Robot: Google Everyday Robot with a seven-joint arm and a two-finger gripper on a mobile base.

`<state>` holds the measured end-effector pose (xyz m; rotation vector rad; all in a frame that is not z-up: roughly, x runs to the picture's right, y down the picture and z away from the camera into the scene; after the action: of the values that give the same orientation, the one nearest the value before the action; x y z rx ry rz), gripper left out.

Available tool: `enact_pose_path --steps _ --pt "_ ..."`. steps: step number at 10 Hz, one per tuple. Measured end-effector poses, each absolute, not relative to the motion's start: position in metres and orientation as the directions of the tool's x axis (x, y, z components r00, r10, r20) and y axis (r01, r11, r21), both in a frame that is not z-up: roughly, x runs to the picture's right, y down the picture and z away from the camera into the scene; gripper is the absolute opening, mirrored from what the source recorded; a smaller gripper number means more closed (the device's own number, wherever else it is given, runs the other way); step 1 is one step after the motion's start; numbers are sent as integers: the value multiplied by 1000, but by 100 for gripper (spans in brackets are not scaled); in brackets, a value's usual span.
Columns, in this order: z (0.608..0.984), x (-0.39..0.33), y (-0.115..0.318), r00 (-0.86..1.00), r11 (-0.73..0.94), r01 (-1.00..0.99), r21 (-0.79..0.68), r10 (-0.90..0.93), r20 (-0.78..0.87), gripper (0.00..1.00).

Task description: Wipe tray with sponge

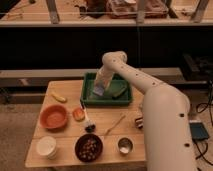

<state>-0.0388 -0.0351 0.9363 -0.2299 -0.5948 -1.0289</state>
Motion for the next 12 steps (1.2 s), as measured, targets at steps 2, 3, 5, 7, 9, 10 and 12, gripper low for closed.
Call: enact_pose_path --steps 2,3,5,7,9,10,12 --pt "949 -49 -30 369 500 863 72 -721 586 15" --pt "956 -56 -28 358 489 870 63 -714 602 15" --pt "969 -60 -25 356 475 879 32 -701 618 15" --pt "976 -50 -23 365 462 887 -5 -692 623 15" --pt "981 -38 -23 380 453 890 -46 -682 625 15" --pt "984 -26 -24 394 455 888 -68 -676 623 15" --pt "991 2 -27 426 464 879 -111 -659 619 15"
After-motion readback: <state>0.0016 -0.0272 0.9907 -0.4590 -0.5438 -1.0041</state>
